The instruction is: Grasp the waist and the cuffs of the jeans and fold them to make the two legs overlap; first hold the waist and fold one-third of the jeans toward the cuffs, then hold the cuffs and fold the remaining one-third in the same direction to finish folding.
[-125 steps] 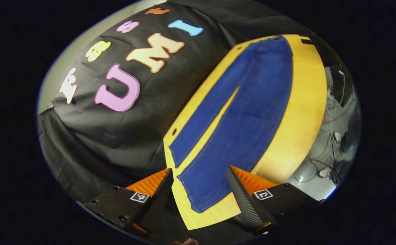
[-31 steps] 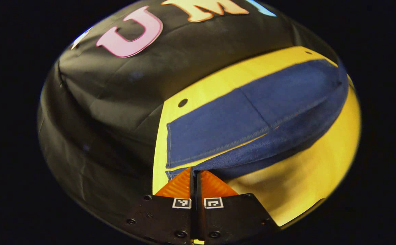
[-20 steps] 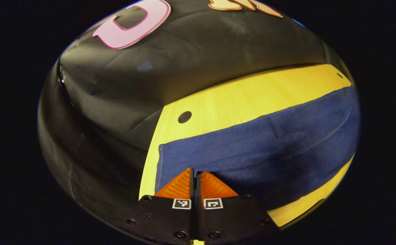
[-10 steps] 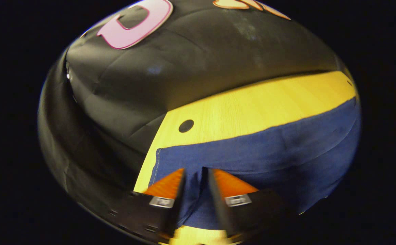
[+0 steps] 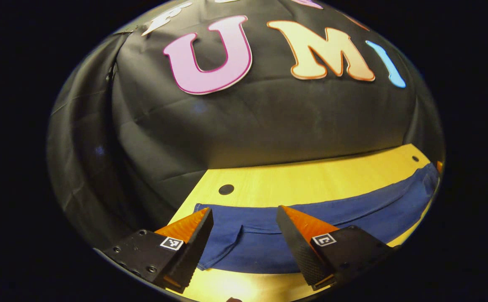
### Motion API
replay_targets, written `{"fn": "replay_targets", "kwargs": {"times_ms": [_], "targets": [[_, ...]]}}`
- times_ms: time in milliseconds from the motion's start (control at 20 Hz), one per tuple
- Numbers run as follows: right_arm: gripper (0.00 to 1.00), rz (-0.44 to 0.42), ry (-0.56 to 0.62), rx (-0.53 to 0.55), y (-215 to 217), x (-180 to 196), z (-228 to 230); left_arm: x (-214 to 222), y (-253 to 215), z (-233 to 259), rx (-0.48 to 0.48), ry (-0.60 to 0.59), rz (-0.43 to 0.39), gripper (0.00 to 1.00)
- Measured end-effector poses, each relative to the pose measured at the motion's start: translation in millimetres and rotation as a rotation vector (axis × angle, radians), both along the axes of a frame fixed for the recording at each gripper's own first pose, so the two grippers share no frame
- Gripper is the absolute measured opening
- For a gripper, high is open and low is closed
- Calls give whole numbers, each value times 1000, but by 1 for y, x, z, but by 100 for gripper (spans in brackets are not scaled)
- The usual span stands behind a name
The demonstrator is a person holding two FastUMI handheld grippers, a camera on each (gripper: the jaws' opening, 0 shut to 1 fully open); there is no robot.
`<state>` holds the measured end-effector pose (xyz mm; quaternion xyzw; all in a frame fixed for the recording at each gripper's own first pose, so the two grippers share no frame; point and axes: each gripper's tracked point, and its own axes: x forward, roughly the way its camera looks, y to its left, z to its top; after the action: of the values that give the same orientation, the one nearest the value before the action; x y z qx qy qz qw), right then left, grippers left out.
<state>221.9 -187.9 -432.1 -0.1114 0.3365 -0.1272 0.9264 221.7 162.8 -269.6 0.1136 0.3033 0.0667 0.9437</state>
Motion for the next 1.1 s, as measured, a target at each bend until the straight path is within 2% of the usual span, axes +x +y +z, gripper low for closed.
{"fn": "replay_targets", "kwargs": {"times_ms": [200, 450, 550, 650, 750, 900, 1000, 1100], "targets": [[99, -108, 66, 19, -38, -21, -22, 2, -8, 24, -41, -30, -10, 95], [98, -288, 144, 117, -71, -40, -63, 9, -14, 37, -60, -9, -28, 95], [100, -326, 182, 165, -72, -45, -77, 11, -16, 38, -58, 1, -34, 95], [100, -322, 184, 210, -68, -42, -85, 11, -17, 36, -54, 7, -40, 95], [82, -287, 188, 249, -54, -41, -93, 10, -22, 35, -51, 10, -46, 95], [32, -220, 154, 198, -51, -36, -87, 10, -31, 33, -56, 19, -51, 95], [4, -199, 151, 189, -50, -35, -83, 9, -36, 30, -72, 23, -48, 95], [5, -216, 157, 236, -53, -34, -83, 6, -40, 29, -79, 35, -37, 95]]}}
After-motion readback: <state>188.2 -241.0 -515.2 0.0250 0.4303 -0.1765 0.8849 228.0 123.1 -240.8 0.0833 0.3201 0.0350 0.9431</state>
